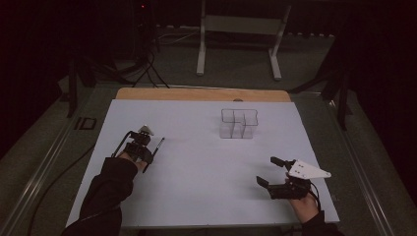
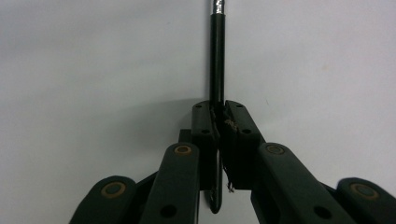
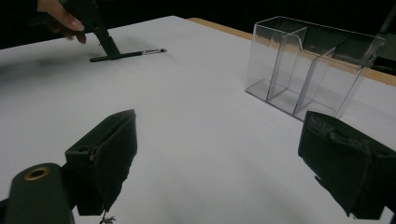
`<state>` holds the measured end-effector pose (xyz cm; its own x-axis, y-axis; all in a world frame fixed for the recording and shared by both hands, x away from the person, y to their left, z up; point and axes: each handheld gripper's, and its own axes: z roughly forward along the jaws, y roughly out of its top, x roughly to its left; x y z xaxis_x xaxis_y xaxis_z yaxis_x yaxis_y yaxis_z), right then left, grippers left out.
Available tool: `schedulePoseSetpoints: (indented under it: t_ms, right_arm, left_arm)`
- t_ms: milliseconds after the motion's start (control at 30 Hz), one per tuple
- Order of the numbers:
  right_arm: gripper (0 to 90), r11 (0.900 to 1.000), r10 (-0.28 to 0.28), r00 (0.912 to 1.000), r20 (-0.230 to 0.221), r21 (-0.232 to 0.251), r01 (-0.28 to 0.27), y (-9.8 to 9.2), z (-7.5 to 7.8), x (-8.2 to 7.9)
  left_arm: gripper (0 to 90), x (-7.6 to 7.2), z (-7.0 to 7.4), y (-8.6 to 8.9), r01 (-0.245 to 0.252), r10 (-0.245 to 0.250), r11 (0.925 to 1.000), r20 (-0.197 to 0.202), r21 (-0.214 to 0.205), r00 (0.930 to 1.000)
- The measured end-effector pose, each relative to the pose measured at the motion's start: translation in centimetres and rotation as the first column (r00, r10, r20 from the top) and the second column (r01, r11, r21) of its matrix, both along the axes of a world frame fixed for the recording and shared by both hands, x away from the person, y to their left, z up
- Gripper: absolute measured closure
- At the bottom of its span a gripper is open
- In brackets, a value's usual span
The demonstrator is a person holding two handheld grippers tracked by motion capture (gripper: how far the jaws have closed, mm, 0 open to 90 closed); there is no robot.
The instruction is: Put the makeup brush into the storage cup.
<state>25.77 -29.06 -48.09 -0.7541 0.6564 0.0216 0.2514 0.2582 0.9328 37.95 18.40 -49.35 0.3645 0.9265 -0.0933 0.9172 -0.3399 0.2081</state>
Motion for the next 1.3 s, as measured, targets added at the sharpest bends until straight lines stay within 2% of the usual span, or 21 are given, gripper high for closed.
schedulePoseSetpoints:
  t_ms: [67,100,167,233,267,367,400,467,567,767,833,900,933,1067,1167,1233,1300]
  right_arm:
    - [11.7,1.0,-0.001,1.0,-0.001,0.001,0.001,0.0,0.0,0.0]
    - [11.8,1.0,0.0,1.0,-0.003,0.0,0.0,0.0,0.0,0.0]
    - [11.8,1.0,-0.003,1.0,-0.002,0.004,0.003,-0.1,0.0,0.0]
    - [11.8,1.0,-0.004,1.0,-0.001,0.002,0.004,-0.1,0.0,0.0]
    - [11.8,1.0,-0.003,1.0,-0.003,0.001,0.003,-0.1,0.0,0.0]
    - [11.8,1.0,-0.004,1.0,-0.003,0.003,0.004,0.0,0.0,0.0]
    - [11.8,1.0,-0.004,1.0,-0.003,0.001,0.004,-0.1,-0.1,0.0]
    - [11.7,1.0,-0.005,1.0,-0.004,0.003,0.005,-0.1,-0.1,0.0]
    - [11.7,1.0,-0.007,1.0,-0.006,0.006,0.007,-0.1,-0.1,0.1]
    - [11.8,0.9999,-0.007,0.9999,-0.008,0.008,0.007,-0.1,-0.1,0.1]
    - [11.7,1.0,-0.005,1.0,-0.008,0.005,0.005,-0.1,-0.1,0.1]
    - [11.8,1.0,-0.005,1.0,-0.007,0.006,0.005,-0.1,-0.1,0.1]
    - [11.8,1.0,-0.004,0.9999,-0.01,0.003,0.004,0.0,-0.1,0.1]
    - [11.7,0.9999,-0.007,0.9999,-0.014,0.01,0.007,-0.1,-0.1,0.1]
    - [11.8,1.0,-0.005,0.9999,-0.01,0.001,0.005,0.0,-0.1,0.1]
    - [11.8,1.0,-0.006,0.9999,-0.009,0.005,0.006,0.0,-0.1,0.1]
    - [11.7,1.0,-0.007,0.9999,-0.01,0.003,0.008,0.0,-0.2,0.1]
  left_arm:
    - [85.3,0.0,0.0,0.0,0.004,-0.004,1.0,0.003,0.002,1.0]
    - [85.3,-0.1,0.0,-0.1,0.028,-0.028,0.9995,0.013,0.012,0.9995]
    - [85.3,-0.2,0.1,-0.1,0.039,-0.04,0.9992,0.017,0.009,0.9991]
    - [85.3,-0.4,0.3,0.2,0.043,-0.043,0.999,0.032,-0.012,0.9986]
    - [85.3,-0.7,0.7,0.4,0.046,-0.044,0.998,0.051,-0.043,0.9978]
    - [85.3,-1.0,1.1,0.6,0.044,-0.04,0.9969,0.063,-0.065,0.9972]
    - [85.3,-1.3,1.6,0.7,0.049,-0.042,0.9943,0.075,-0.095,0.9963]
    - [85.3,-1.5,1.8,0.8,0.062,-0.054,0.994,0.084,-0.09,0.995]
    - [85.3,-2.2,2.8,0.7,0.072,-0.057,0.9878,0.107,-0.138,0.9926]
    - [85.3,-3.2,3.8,0.4,0.09,-0.065,0.9792,0.14,-0.182,0.988]
    - [85.3,-3.5,4.2,0.3,0.097,-0.067,0.9741,0.149,-0.204,0.9865]
    - [85.3,-3.6,4.3,0.2,0.099,-0.068,0.973,0.153,-0.208,0.9858]
    - [85.3,-3.9,4.7,0.0,0.11,-0.073,0.966,0.163,-0.234,0.984]
    - [85.3,-4.2,5.2,-0.3,0.124,-0.08,0.9587,0.178,-0.256,0.9807]
    - [85.3,-4.6,5.6,-0.7,0.14,-0.088,0.9493,0.189,-0.281,0.9779]
    - [85.3,-4.9,5.9,-1.0,0.155,-0.096,0.9392,0.2,-0.306,0.9751]
    - [85.3,-5.2,6.2,-1.4,0.171,-0.105,0.9324,0.212,-0.319,0.9715]
